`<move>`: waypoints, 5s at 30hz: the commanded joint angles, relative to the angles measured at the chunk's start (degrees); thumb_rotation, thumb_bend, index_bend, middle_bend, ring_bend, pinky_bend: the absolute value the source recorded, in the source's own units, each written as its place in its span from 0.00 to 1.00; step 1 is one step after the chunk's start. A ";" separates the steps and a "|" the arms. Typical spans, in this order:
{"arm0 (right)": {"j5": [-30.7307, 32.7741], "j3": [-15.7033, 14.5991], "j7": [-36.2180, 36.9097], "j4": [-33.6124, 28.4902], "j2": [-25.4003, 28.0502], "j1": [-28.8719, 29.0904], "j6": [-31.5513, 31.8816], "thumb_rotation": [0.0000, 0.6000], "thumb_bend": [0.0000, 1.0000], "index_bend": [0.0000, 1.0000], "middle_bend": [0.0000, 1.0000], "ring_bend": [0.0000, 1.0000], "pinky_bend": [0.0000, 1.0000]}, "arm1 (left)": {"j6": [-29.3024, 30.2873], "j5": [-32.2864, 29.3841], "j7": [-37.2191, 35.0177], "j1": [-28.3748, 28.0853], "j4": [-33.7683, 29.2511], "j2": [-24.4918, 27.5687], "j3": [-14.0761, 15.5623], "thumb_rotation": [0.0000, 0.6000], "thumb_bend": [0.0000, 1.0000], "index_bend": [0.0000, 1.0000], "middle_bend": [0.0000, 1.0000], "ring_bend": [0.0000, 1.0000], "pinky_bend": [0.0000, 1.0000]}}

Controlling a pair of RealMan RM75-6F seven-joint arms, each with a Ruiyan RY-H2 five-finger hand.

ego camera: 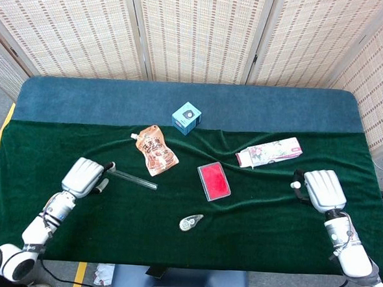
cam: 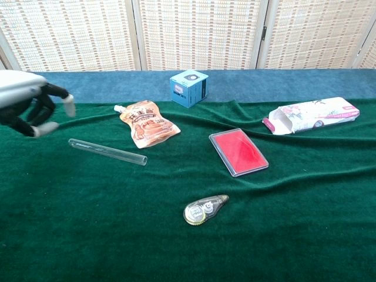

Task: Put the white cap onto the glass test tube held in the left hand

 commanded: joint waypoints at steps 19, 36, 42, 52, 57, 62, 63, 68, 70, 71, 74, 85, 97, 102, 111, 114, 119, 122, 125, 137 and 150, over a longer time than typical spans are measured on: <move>0.32 -0.69 2.47 2.20 -0.65 -0.80 -1.10 0.98 0.62 0.74 1.00 1.00 1.00 | -7.82 -14.25 11.34 -8.21 10.32 -12.61 -0.04 1.00 0.38 0.44 0.87 0.78 0.76; 0.24 -0.78 4.71 4.59 -1.56 -0.86 -2.37 0.98 0.62 0.75 1.00 1.00 1.00 | -7.69 -20.08 13.65 -10.71 13.78 -16.55 0.22 1.00 0.41 0.49 0.88 0.79 0.77; 0.23 -0.70 5.29 5.13 -1.72 -0.88 -2.60 0.98 0.62 0.75 1.00 1.00 1.00 | -7.23 -20.66 13.47 -11.03 14.59 -17.16 0.53 1.00 0.42 0.50 0.89 0.80 0.77; 0.21 -0.68 6.03 6.07 -2.12 -0.84 -3.11 0.97 0.62 0.75 1.00 1.00 1.00 | -7.05 -21.48 13.14 -11.48 16.05 -18.06 1.03 1.00 0.42 0.53 0.89 0.80 0.77; 0.18 -0.67 6.41 6.39 -2.24 -0.91 -3.20 0.97 0.62 0.75 1.00 1.00 1.00 | -6.93 -21.64 12.77 -11.62 16.74 -18.44 1.15 1.00 0.43 0.56 0.90 0.80 0.77; 0.06 -0.60 6.76 6.53 -2.26 -0.99 -3.12 0.97 0.62 0.75 1.00 1.00 1.00 | -6.99 -21.75 11.01 -11.52 16.73 -18.40 0.90 1.00 0.48 0.60 0.90 0.81 0.78; -0.02 -0.59 6.83 6.47 -2.20 -1.02 -3.03 0.98 0.62 0.75 1.00 1.00 1.00 | -6.81 -21.61 10.48 -11.44 16.53 -18.27 0.79 1.00 0.49 0.62 0.91 0.81 0.78; -1.46 -0.04 8.18 5.08 -1.25 -1.34 -1.45 0.97 0.62 0.75 1.00 1.00 1.00 | -6.19 -21.24 6.36 -10.60 13.43 -16.29 -0.16 1.00 0.51 0.66 0.92 0.82 0.79; -2.52 0.22 9.20 4.04 -0.73 -1.46 -0.60 0.97 0.62 0.75 1.00 1.00 1.00 | -6.17 -21.27 4.76 -10.16 11.51 -15.01 -0.46 1.00 0.51 0.66 0.92 0.83 0.79; -3.37 0.34 10.04 3.18 -0.30 -1.52 -0.12 0.97 0.62 0.75 1.00 1.00 1.00 | -5.94 -21.25 3.45 -9.74 10.01 -14.11 -0.75 1.00 0.51 0.67 0.92 0.83 0.79; -6.17 0.48 12.26 0.68 0.74 -1.45 0.96 0.97 0.62 0.75 1.00 1.00 1.00 | -5.33 -21.00 -0.43 -8.50 5.74 -11.59 -1.48 1.00 0.51 0.68 0.93 0.83 0.79; -16.11 1.58 14.87 -8.95 2.18 2.80 0.64 0.97 0.62 0.76 1.00 1.00 1.00 | -4.48 -18.38 -11.48 -5.11 -10.98 -2.78 -2.19 1.00 0.51 0.69 0.93 0.83 0.79; -17.32 4.62 8.42 -15.14 -1.89 9.15 -2.84 0.97 0.62 0.76 1.00 1.00 1.00 | -7.48 -18.67 -20.07 -6.27 -19.75 -2.81 -3.30 1.00 0.51 0.69 0.93 0.83 0.79; -16.77 5.17 6.27 -17.06 -3.44 10.84 -3.80 0.97 0.62 0.76 1.00 1.00 1.00 | -8.77 -20.82 -20.50 -7.80 -20.66 -3.97 -3.64 1.00 0.51 0.69 0.93 0.83 0.79; -16.04 4.89 4.00 -18.28 -5.06 12.57 -4.97 0.98 0.62 0.76 1.00 1.00 1.00 | -8.52 -23.98 -19.87 -9.42 -20.31 -6.43 -3.61 1.00 0.51 0.70 0.93 0.83 0.79; -15.98 4.29 4.06 -18.17 -5.60 12.82 -5.34 0.97 0.62 0.76 1.00 1.00 1.00 | -8.31 -24.50 -19.57 -9.74 -19.98 -6.92 -3.46 1.00 0.51 0.70 0.93 0.83 0.79; -15.89 3.79 3.61 -18.03 -5.95 12.95 -5.16 0.97 0.62 0.76 1.00 1.00 1.00 | -8.22 -25.07 -19.56 -10.04 -19.88 -7.07 -3.24 1.00 0.51 0.70 0.93 0.83 0.79; -15.78 3.54 3.82 -17.89 -5.98 12.89 -4.93 0.98 0.62 0.76 1.00 1.00 1.00 | -7.89 -24.98 -19.40 -10.07 -19.79 -7.13 -3.02 1.00 0.51 0.70 0.93 0.83 0.79; -15.55 3.29 3.80 -17.60 -6.00 12.97 -5.03 0.97 0.62 0.76 1.00 1.00 1.00 | -7.84 -24.95 -19.53 -10.10 -19.78 -7.15 -2.84 1.00 0.51 0.70 0.93 0.83 0.79; -15.33 2.82 4.00 -17.25 -6.21 13.41 -5.23 0.98 0.62 0.76 1.00 1.00 1.00 | -7.73 -25.09 -19.48 -10.49 -19.74 -7.32 -2.58 1.00 0.51 0.70 0.93 0.83 0.79; -13.68 2.86 1.78 -16.74 -7.83 14.93 -6.65 0.97 0.62 0.76 1.00 1.00 1.00 | -7.47 -25.60 -18.48 -10.99 -20.35 -7.17 -2.05 1.00 0.51 0.71 0.93 0.83 0.79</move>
